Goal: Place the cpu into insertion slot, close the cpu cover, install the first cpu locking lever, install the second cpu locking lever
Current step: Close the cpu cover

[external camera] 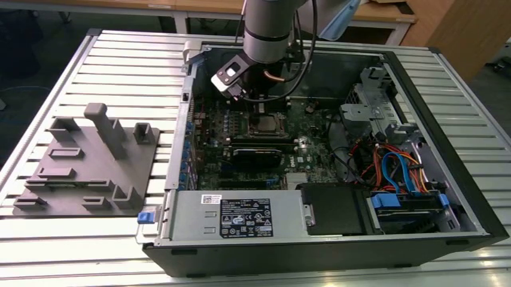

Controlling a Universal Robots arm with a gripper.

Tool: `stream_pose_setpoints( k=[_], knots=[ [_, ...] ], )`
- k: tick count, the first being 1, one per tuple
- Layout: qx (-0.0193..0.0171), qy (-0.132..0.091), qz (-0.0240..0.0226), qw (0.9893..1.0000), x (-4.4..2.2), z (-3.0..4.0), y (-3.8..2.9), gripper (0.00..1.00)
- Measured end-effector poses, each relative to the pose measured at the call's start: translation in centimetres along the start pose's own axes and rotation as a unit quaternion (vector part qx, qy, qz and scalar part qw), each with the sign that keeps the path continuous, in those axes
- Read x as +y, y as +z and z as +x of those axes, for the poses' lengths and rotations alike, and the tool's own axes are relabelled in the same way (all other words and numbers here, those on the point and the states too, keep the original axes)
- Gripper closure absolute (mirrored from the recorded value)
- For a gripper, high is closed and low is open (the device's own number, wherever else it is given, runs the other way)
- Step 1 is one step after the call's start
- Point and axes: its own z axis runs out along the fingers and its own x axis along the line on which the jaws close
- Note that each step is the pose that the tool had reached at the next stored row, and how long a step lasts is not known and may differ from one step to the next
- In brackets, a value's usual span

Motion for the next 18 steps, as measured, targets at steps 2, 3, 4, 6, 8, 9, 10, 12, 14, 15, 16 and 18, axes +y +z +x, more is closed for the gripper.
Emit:
stream_pose_setpoints(
  k=[2,3,4,6,8,9,10,12,14,15,16,18],
  knots=[
    [0.0001,0.000,0.0000,1.0000,0.00,-0.01,0.06,0.90],
    [0.0001,0.000,0.0000,1.0000,0.00,0.00,0.06,0.90],
    [0.0002,0.000,0.0000,1.0000,0.00,0.00,0.06,0.90],
    [0.0005,0.000,-0.0001,1.0000,0.00,0.00,0.10,0.90],
    [0.0005,0.000,-0.0001,1.0000,0.01,0.01,0.20,0.90],
    [0.0004,0.000,0.0000,1.0000,0.00,0.00,0.22,0.90],
    [0.0004,0.000,0.0001,1.0000,0.00,0.00,0.23,0.90],
    [0.0004,0.000,0.0001,1.0000,0.00,0.00,0.23,0.90],
    [0.0006,0.000,-0.0001,1.0000,0.01,0.00,0.23,0.90],
    [0.0008,0.000,-0.0002,1.0000,0.01,0.01,0.19,0.90],
    [0.0007,0.000,-0.0002,1.0000,0.00,0.00,0.12,0.90],
    [0.0006,0.000,-0.0001,1.0000,0.00,0.00,0.01,0.90]
  ],
)
